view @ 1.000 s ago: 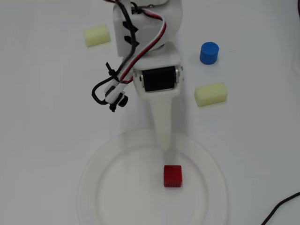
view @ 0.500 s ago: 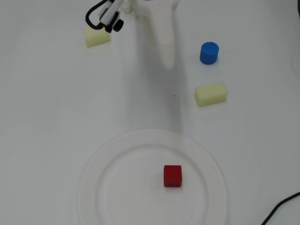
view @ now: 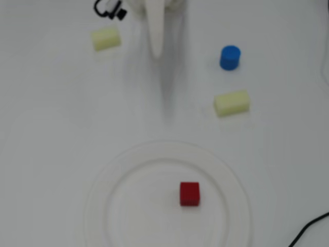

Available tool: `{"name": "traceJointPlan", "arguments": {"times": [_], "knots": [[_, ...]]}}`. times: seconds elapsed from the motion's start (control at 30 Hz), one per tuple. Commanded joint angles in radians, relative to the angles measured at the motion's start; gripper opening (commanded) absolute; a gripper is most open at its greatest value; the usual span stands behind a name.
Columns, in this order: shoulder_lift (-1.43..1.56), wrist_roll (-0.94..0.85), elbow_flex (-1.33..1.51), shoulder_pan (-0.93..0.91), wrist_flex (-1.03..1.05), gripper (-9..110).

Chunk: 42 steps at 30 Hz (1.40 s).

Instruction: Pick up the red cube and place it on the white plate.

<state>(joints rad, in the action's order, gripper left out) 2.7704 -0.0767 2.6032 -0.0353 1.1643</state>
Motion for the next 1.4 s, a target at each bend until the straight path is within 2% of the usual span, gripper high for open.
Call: {"name": "traceJointPlan", "arguments": {"times": [0.0,0.07,0.23,0.5,0.63,1.17,1.37], "knots": [[0.055,0.057,0.104,-0.032,-0.043,31],[0.100,0.101,0.160,-0.046,-0.058,28],[0.345,0.057,0.336,0.014,-0.066,17],[0.661,0.087,0.529,0.118,0.034,10],[0.680,0.081,0.580,0.146,0.043,0],[0.680,0.101,0.630,0.135,0.052,0],[0.680,0.094,0.630,0.137,0.052,6]]}}
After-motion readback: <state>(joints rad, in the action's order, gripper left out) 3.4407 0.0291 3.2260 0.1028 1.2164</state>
